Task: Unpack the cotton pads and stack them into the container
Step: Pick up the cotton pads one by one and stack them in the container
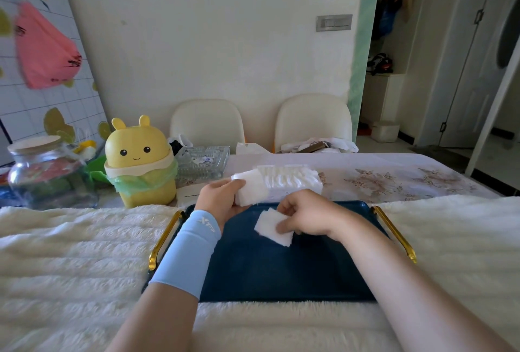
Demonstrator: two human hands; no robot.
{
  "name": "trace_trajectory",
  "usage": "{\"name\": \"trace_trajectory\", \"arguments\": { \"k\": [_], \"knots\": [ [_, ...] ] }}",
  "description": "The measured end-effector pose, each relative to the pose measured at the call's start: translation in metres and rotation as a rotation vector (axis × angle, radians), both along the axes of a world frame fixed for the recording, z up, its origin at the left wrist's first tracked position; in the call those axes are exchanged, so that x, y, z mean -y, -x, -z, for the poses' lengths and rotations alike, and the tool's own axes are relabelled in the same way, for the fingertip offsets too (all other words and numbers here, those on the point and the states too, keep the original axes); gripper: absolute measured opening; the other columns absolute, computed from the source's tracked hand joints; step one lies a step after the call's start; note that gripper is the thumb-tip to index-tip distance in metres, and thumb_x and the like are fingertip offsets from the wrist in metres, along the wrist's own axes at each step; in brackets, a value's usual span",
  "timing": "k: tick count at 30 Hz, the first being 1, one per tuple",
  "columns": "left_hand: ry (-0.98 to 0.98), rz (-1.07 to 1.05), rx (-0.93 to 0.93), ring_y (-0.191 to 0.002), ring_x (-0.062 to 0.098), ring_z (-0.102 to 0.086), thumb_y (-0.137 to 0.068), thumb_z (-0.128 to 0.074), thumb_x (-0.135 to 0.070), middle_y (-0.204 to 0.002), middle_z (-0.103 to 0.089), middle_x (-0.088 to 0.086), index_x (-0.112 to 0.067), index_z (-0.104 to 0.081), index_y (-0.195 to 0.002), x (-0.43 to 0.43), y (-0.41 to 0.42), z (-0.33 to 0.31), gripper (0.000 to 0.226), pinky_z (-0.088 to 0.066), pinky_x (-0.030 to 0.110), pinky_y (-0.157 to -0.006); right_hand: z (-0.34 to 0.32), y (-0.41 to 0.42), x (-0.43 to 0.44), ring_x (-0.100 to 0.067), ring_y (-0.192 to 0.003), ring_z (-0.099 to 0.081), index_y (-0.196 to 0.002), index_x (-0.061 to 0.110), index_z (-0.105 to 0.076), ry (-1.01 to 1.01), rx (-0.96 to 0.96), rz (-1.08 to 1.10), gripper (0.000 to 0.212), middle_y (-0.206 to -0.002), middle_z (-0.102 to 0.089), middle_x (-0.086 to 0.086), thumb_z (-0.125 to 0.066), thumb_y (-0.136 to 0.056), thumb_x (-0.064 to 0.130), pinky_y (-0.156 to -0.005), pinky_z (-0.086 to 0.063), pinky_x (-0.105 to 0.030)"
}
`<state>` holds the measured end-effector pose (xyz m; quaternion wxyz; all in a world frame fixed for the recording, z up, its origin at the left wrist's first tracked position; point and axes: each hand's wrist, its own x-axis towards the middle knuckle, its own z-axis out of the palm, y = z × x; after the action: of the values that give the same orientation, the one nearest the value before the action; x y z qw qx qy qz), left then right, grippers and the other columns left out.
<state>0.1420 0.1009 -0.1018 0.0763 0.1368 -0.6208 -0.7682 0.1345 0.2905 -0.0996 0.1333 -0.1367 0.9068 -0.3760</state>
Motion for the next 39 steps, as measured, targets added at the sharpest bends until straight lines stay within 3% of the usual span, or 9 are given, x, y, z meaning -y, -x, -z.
{"name": "trace_trajectory", "arguments": {
  "k": [2, 6, 10, 17, 22, 26, 30, 35, 39],
  "knots": [
    [-0.019, -0.027, -0.002, -0.1, 0.031, -0.068, -0.093, -0.065, -0.008, -0.107, -0.068, 0.014, -0.013, -0.065, -0.084, 0.0, 0.0, 0.003, 0.01, -0.059, 0.036, -0.075, -0.008, 0.001, -0.008, -0.013, -0.065, -0.06, -0.101, 0.019, -0.067, 0.137, 0.005, 0.035, 0.018, -0.091, -0.07, 0.001, -0.075, -0.087, 0.011, -0.064, -0.048, -0.025],
    [-0.008, -0.008, 0.0, -0.097, 0.028, -0.07, -0.091, -0.068, -0.01, -0.107, -0.071, 0.012, -0.012, -0.069, -0.088, -0.003, -0.001, 0.007, 0.004, -0.06, 0.036, -0.079, -0.023, 0.004, -0.023, -0.013, -0.072, -0.061, -0.094, 0.02, -0.073, 0.407, -0.028, 0.216, 0.007, -0.086, -0.073, 0.001, -0.072, -0.089, 0.015, -0.065, -0.044, -0.026],
    [-0.034, 0.113, -0.004, -0.09, 0.025, -0.074, -0.091, -0.069, -0.011, -0.103, -0.075, 0.014, -0.004, -0.07, -0.102, -0.011, -0.004, 0.006, 0.013, -0.062, 0.034, -0.076, -0.03, 0.0, -0.019, -0.011, -0.065, -0.069, -0.1, 0.011, -0.076, 0.573, -0.019, 0.153, 0.015, -0.083, -0.077, -0.001, -0.077, -0.086, 0.01, -0.062, -0.041, -0.027],
    [-0.009, 0.308, -0.065, -0.091, 0.025, -0.074, -0.098, -0.059, -0.012, -0.101, -0.076, 0.017, 0.001, -0.069, -0.112, -0.024, -0.009, -0.001, 0.023, -0.061, 0.031, -0.077, -0.028, -0.007, -0.008, -0.012, -0.06, -0.07, -0.098, 0.012, -0.074, 0.439, -0.098, 0.174, 0.026, -0.08, -0.077, -0.001, -0.086, -0.076, 0.008, -0.048, -0.044, -0.013],
    [0.019, 0.332, -0.06, -0.094, 0.027, -0.074, -0.099, -0.058, -0.02, -0.103, -0.075, 0.017, 0.002, -0.067, -0.115, -0.026, -0.009, -0.001, 0.029, -0.06, 0.036, -0.081, -0.028, -0.003, -0.009, -0.028, -0.07, -0.075, -0.094, 0.01, -0.066, 0.414, -0.142, 0.217, 0.037, -0.085, -0.076, -0.007, -0.091, -0.067, 0.005, -0.074, -0.063, -0.044],
    [0.07, 0.398, -0.097, -0.103, 0.032, -0.071, -0.084, -0.072, -0.039, -0.107, -0.075, 0.014, -0.005, -0.071, -0.112, -0.027, -0.01, -0.003, 0.044, -0.056, 0.042, -0.093, -0.027, 0.001, -0.008, -0.023, -0.072, -0.073, -0.1, 0.017, -0.063, 0.373, -0.159, 0.227, 0.043, -0.09, -0.073, -0.002, -0.091, -0.068, 0.011, -0.077, -0.062, -0.045],
    [0.178, 0.366, -0.12, -0.107, 0.035, -0.068, -0.086, -0.074, -0.01, -0.105, -0.076, 0.012, -0.006, -0.073, -0.108, -0.027, -0.008, 0.003, 0.022, -0.056, 0.043, -0.094, -0.024, 0.005, -0.016, -0.014, -0.09, -0.068, -0.127, 0.028, -0.06, 0.417, -0.098, 0.182, 0.057, -0.107, -0.07, 0.002, -0.086, -0.076, 0.022, -0.071, -0.053, -0.03],
    [0.081, 0.422, -0.07, -0.106, 0.027, -0.07, -0.095, -0.063, -0.014, -0.11, -0.075, 0.011, -0.004, -0.07, -0.113, -0.026, -0.008, 0.002, 0.022, -0.057, 0.035, -0.091, -0.018, 0.01, -0.025, -0.015, -0.079, -0.071, -0.127, 0.016, -0.066, 0.55, 0.021, 0.121, 0.042, -0.1, -0.075, -0.002, -0.077, -0.086, 0.01, -0.075, -0.055, -0.035],
    [0.032, 0.392, -0.042, -0.098, 0.02, -0.072, -0.097, -0.061, -0.021, -0.108, -0.075, 0.009, -0.005, -0.07, -0.112, -0.031, -0.008, 0.003, 0.023, -0.058, 0.03, -0.085, -0.017, 0.01, -0.025, -0.02, -0.09, -0.073, -0.113, 0.013, -0.073, 0.547, 0.067, 0.072, 0.023, -0.103, -0.077, -0.007, -0.072, -0.091, 0.012, -0.09, -0.058, -0.042]
  ]
}}
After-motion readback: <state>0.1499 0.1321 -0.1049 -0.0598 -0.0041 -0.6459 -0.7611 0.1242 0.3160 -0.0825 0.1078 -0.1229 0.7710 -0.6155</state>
